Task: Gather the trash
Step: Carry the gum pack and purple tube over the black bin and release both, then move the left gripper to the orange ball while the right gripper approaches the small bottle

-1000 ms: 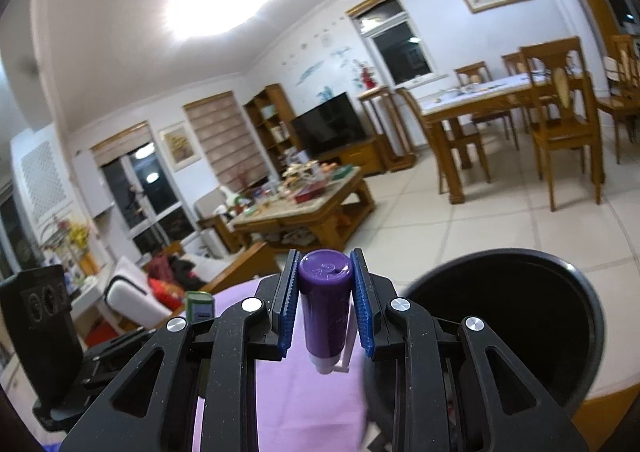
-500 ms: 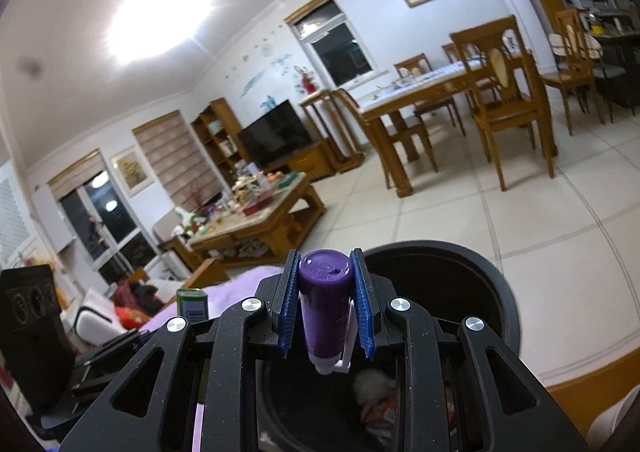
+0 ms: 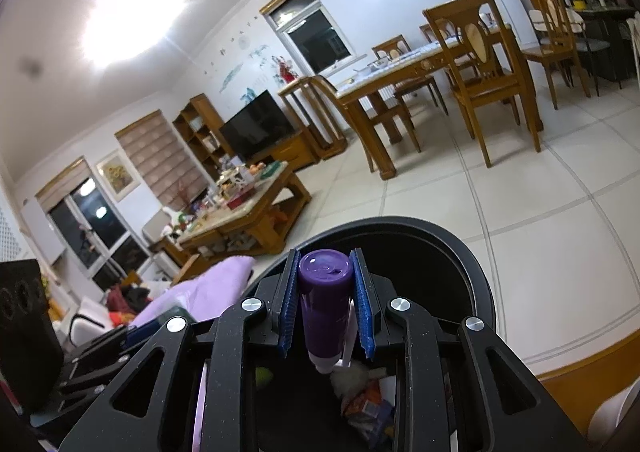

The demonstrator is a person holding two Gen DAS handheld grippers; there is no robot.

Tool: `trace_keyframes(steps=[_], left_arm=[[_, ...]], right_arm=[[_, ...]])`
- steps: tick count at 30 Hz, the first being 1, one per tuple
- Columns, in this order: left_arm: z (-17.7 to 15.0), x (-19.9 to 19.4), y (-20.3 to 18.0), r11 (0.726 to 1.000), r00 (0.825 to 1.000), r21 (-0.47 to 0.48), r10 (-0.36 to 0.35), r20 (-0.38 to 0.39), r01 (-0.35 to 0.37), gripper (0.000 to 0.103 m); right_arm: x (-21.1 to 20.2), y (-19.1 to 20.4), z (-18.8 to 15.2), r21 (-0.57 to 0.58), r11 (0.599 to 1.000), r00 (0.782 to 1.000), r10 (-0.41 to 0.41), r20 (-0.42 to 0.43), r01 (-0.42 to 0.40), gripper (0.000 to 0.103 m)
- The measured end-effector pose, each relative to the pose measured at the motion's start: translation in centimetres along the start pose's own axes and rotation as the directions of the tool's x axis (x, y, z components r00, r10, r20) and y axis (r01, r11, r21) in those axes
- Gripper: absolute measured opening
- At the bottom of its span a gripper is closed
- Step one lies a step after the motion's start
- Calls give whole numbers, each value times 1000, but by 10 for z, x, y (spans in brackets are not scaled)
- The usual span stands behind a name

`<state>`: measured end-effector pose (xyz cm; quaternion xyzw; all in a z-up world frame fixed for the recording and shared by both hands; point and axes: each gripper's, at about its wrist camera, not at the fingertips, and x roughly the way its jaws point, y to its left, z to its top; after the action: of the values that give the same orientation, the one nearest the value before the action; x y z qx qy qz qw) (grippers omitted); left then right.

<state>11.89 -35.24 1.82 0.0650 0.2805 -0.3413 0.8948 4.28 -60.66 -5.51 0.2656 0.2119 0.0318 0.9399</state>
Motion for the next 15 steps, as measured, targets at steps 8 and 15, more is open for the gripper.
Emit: trace_keyframes(steps=[8, 15], left_arm=[[0, -8, -4, 1000, 1000, 4, 10, 9, -10, 63], [-2, -37, 6, 1000, 999, -6, 19, 34, -19, 72]], right_arm=[[8, 7, -7, 16, 1000, 1000, 1, -25, -1, 55], [6, 31, -10, -16, 1000, 1000, 7, -28, -7, 61]])
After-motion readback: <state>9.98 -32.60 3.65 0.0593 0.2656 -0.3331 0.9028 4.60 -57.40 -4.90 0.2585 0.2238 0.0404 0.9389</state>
